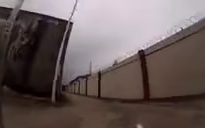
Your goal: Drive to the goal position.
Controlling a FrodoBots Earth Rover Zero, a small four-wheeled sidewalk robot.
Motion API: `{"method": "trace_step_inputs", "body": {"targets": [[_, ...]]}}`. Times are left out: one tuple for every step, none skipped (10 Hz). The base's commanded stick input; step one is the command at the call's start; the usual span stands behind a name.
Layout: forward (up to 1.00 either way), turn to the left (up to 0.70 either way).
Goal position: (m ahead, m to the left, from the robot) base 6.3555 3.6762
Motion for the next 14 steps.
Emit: {"method": "trace_step_inputs", "body": {"targets": [[0.84, 0.03], [0.84, 0.03], [0.84, 0.03], [0.84, 0.03], [0.84, 0.03], [0.84, 0.03], [0.84, 0.03], [0.84, 0.03], [0.84, 0.03], [0.84, 0.03], [0.84, 0.15], [0.84, 0.33], [0.84, 0.33], [0.84, 0.33]]}}
